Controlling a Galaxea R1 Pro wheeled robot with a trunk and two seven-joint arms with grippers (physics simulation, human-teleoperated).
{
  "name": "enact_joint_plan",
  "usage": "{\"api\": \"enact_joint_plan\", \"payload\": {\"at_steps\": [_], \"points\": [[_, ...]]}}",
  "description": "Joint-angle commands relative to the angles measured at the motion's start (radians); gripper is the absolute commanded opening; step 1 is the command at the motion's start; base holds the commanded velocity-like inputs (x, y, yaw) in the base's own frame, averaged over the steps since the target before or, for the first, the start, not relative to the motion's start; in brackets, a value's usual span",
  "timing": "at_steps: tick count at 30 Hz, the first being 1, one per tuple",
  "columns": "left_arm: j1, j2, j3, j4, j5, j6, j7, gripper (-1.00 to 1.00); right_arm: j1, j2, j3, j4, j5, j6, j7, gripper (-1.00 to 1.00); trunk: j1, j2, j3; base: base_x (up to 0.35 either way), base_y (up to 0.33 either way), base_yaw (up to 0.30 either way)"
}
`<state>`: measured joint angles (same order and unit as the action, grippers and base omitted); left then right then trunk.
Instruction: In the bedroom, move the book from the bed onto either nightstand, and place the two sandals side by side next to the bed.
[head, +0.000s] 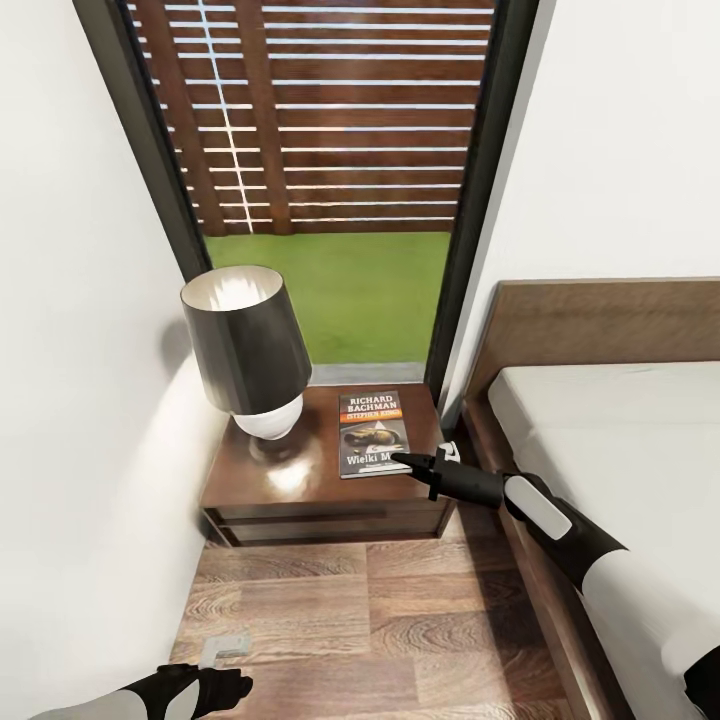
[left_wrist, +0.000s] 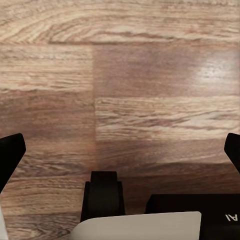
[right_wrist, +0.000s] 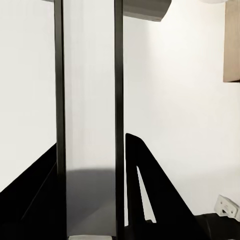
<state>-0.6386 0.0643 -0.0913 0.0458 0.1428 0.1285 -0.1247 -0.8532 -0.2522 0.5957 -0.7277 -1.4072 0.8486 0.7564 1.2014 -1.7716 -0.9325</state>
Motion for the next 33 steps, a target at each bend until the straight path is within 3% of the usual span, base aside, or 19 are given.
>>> {"api": "enact_joint_plan", "payload": {"at_steps": [1,33], "points": [[-0.001,0.0,-0.008,0.002,0.011,0.002,-0.004,1.0,-0.001,-0.001,0.004,0.001,-0.005,0.002,0.003,-1.0,0.0,0.0,-0.001,0.0,0.0,0.0],[-0.001,0.0,-0.008,0.002,0.011,0.002,-0.004,1.0,-0.001,-0.001,0.004,0.001,-0.004,0.001,0.0,-1.0,0.0,0.0,-0.001,0.054,0.03,0.0]]}}
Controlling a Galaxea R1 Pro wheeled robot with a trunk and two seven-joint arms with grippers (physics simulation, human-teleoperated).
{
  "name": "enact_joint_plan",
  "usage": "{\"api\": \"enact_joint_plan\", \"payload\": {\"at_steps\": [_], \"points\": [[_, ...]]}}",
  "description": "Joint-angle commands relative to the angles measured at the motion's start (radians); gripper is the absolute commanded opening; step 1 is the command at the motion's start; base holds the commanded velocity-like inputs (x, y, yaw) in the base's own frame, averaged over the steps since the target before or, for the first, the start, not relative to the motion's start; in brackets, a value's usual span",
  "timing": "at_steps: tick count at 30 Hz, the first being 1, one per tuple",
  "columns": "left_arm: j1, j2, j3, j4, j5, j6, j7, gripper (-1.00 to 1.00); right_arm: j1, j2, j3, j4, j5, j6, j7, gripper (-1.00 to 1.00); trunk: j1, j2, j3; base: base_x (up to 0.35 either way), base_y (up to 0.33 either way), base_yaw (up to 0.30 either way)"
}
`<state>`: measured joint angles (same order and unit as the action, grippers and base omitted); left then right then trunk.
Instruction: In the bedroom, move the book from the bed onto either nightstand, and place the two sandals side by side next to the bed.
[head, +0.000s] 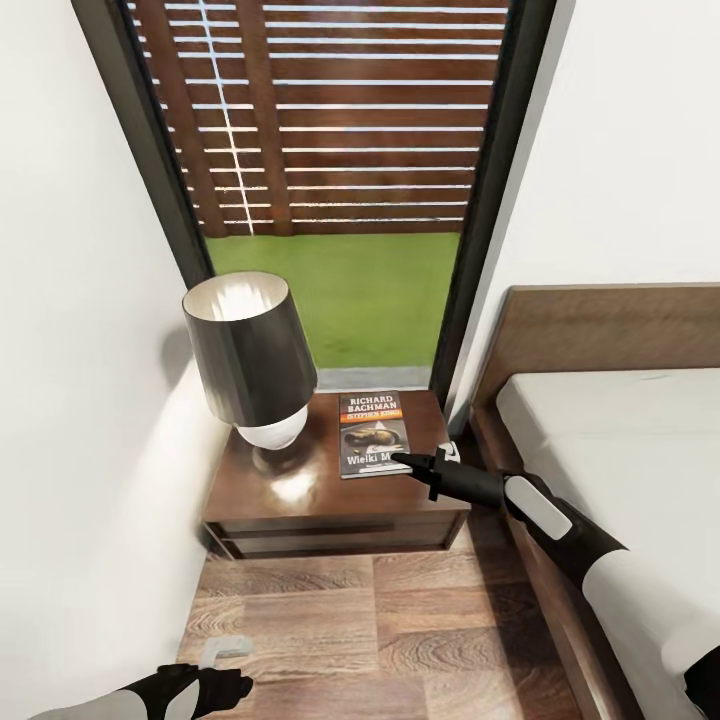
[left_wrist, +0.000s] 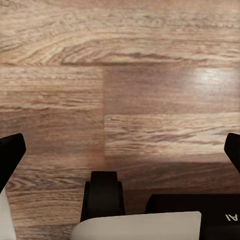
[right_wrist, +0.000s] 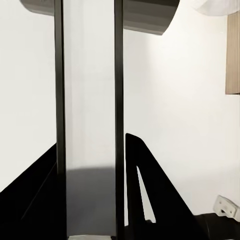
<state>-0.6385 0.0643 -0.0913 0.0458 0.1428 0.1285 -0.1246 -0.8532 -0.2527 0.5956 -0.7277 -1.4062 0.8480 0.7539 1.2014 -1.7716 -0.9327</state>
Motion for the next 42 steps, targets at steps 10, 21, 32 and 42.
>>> {"api": "enact_joint_plan", "payload": {"at_steps": [10,21,32,42], "points": [[-0.001,0.0,-0.008,0.002,0.011,0.002,-0.004,1.0,-0.001,-0.002,0.003,0.001,-0.006,0.002,0.001,-1.0,0.0,0.0,-0.013,0.0,0.0,0.0],[-0.001,0.0,-0.008,0.002,0.011,0.002,-0.004,1.0,-0.001,-0.001,0.004,0.001,-0.005,0.002,0.004,-1.0,0.0,0.0,-0.023,0.0,0.0,0.0],[-0.001,0.0,-0.008,0.002,0.011,0.002,-0.004,1.0,-0.001,-0.002,0.004,0.001,-0.005,0.002,0.004,-1.0,0.0,0.0,-0.024,0.03,0.0,0.0],[-0.001,0.0,-0.008,0.002,0.011,0.002,-0.004,1.0,-0.001,-0.002,0.004,0.001,-0.005,0.002,0.002,-1.0,0.0,0.0,-0.024,0.099,0.0,0.0]]}}
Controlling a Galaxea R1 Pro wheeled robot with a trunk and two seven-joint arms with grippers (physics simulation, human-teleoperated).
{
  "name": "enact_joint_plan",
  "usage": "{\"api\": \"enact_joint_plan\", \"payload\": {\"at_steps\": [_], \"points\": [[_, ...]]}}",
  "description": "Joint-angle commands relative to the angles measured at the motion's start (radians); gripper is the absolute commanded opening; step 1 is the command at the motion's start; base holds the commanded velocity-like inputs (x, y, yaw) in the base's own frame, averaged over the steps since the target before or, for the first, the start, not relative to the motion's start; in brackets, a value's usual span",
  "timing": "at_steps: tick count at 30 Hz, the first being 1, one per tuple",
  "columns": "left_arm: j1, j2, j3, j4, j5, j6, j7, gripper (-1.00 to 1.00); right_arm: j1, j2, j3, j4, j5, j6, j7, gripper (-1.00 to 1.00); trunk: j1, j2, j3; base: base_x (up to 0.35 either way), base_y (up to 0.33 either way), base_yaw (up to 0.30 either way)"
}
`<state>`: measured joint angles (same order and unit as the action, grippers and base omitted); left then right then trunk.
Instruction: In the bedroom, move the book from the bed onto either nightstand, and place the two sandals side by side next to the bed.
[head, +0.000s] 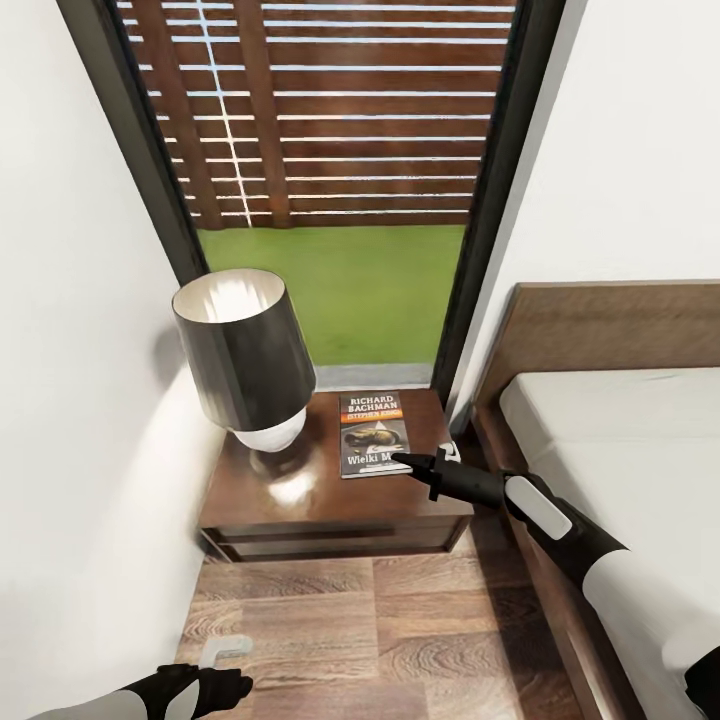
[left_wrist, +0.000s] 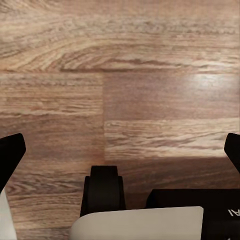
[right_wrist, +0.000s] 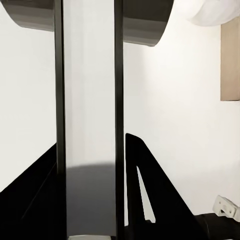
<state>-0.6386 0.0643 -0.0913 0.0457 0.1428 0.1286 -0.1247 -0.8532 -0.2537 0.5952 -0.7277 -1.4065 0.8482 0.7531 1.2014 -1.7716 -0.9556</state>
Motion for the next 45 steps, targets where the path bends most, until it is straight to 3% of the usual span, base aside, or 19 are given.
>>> {"api": "enact_joint_plan", "payload": {"at_steps": [1,5,45], "points": [[-0.001,0.0,-0.008,0.002,0.011,0.002,-0.004,1.0,-0.001,-0.001,0.004,0.001,-0.005,0.002,0.002,-1.0,0.0,0.0,-0.001,0.011,0.0,0.0],[-0.001,0.0,-0.008,0.001,0.011,0.002,-0.004,1.0,-0.001,-0.001,0.004,0.001,-0.005,0.002,0.003,-1.0,0.0,0.0,-0.001,0.007,0.0,0.0],[-0.001,0.0,-0.008,0.002,0.011,0.002,-0.005,1.0,-0.001,-0.001,0.005,0.001,-0.005,0.002,0.002,-1.0,0.153,-0.28,-0.126,0.0,0.0,0.0]]}}
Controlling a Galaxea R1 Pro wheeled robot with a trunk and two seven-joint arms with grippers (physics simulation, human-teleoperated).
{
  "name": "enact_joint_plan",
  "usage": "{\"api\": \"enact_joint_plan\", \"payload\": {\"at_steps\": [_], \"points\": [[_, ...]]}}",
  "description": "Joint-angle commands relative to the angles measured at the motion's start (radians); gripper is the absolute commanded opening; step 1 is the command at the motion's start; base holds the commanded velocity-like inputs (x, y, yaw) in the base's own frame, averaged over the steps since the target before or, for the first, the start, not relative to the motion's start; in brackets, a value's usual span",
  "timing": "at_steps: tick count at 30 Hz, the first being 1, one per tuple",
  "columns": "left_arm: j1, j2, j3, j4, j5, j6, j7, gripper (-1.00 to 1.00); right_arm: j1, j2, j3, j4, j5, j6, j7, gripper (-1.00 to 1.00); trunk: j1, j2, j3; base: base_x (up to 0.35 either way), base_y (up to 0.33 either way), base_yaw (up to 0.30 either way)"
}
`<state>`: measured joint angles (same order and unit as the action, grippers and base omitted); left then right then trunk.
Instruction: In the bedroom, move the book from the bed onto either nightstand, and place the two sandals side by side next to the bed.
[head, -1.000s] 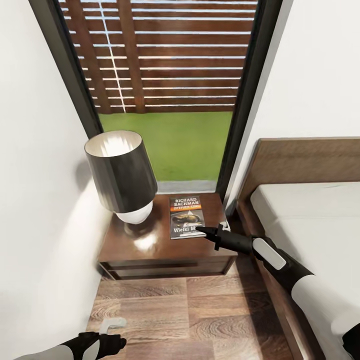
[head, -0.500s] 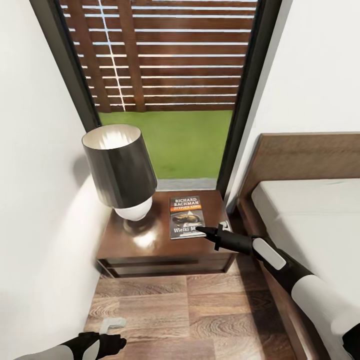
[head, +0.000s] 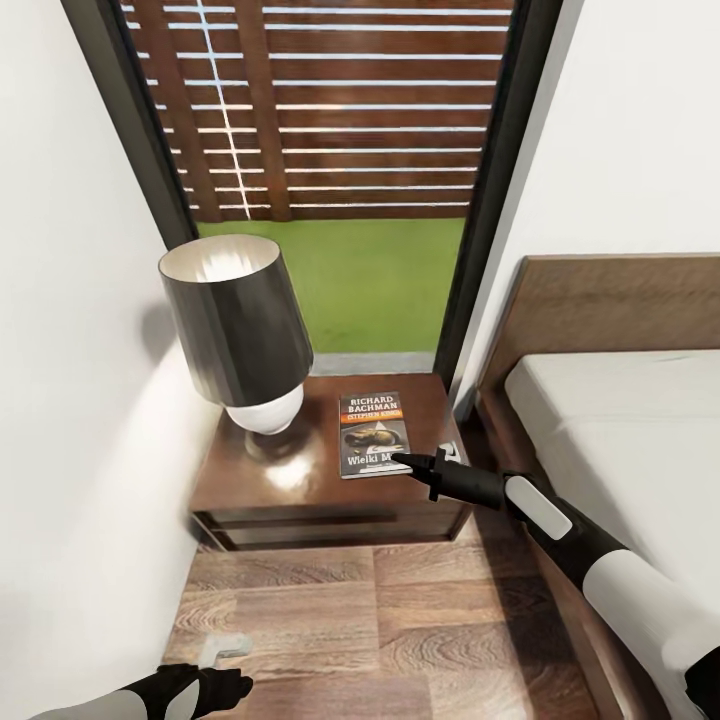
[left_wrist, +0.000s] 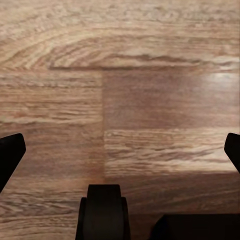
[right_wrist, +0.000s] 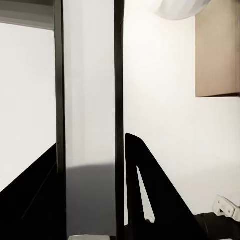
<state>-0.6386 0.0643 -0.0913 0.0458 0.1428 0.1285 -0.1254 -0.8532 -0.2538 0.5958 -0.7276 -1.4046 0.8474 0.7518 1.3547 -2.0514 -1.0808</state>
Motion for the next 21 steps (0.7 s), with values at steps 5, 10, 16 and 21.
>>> {"api": "enact_joint_plan", "payload": {"at_steps": [5,10,16,21], "points": [[-0.001,0.0,-0.008,0.002,0.011,0.002,-0.004,1.0,-0.001,-0.001,0.004,0.0,-0.007,0.002,0.003,-1.0,0.019,-0.036,-0.016,0.0,0.0,0.0],[-0.001,0.0,-0.008,0.002,0.011,0.002,-0.004,1.0,-0.001,-0.001,0.004,0.0,-0.007,0.002,0.004,-1.0,0.038,-0.071,-0.032,0.0,0.0,0.0],[-0.001,0.0,-0.008,0.002,0.011,0.002,-0.004,1.0,-0.001,-0.001,0.004,0.0,-0.007,0.002,0.004,-1.0,0.061,-0.113,-0.051,0.0,0.0,0.0],[-0.001,0.0,-0.008,0.002,0.011,0.002,-0.004,1.0,-0.001,-0.001,0.004,0.0,-0.006,0.002,0.003,-1.0,0.08,-0.148,-0.067,0.0,0.0,0.0]]}}
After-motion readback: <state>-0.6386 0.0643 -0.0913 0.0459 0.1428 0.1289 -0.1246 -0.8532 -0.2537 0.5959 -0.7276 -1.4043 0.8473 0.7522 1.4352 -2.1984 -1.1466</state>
